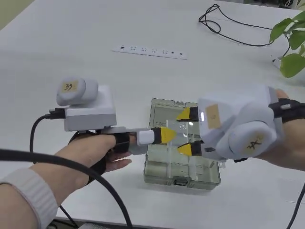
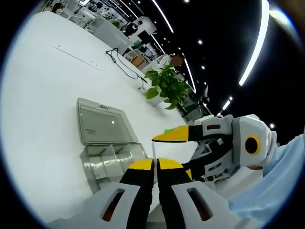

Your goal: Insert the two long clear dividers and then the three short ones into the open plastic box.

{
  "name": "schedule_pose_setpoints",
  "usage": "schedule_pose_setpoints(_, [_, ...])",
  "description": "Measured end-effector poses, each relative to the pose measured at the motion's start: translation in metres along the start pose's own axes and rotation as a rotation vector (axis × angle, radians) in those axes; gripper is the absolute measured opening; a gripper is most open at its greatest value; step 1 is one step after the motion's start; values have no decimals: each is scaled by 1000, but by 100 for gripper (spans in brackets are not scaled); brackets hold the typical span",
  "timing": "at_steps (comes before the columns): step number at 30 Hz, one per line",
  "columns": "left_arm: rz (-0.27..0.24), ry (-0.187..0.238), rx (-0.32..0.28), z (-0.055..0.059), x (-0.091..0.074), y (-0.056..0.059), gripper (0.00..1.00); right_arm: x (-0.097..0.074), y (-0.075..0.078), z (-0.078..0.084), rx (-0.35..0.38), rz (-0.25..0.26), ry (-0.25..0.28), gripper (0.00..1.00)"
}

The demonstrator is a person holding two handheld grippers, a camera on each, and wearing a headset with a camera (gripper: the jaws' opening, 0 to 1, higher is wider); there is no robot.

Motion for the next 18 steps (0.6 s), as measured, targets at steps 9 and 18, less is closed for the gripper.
schedule_pose_setpoints(9, [13, -8, -35, 3, -2, 0, 0, 1, -2, -2, -8, -4, 2, 32])
schedule_pose_setpoints(18, [28, -22, -89, 7, -4, -3, 0, 2, -6, -4, -18, -29, 19, 33])
Point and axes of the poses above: the centre of the closed fingertips' face, and the gripper's own axes: x roughly forward along the fingers, y roughly to its right, z roughly out of its underside, the point moved 3 cm from there along -x, roughly backward along the fingers, and after that the axes turned 11 degrees about -z, right-handed, at the moved point
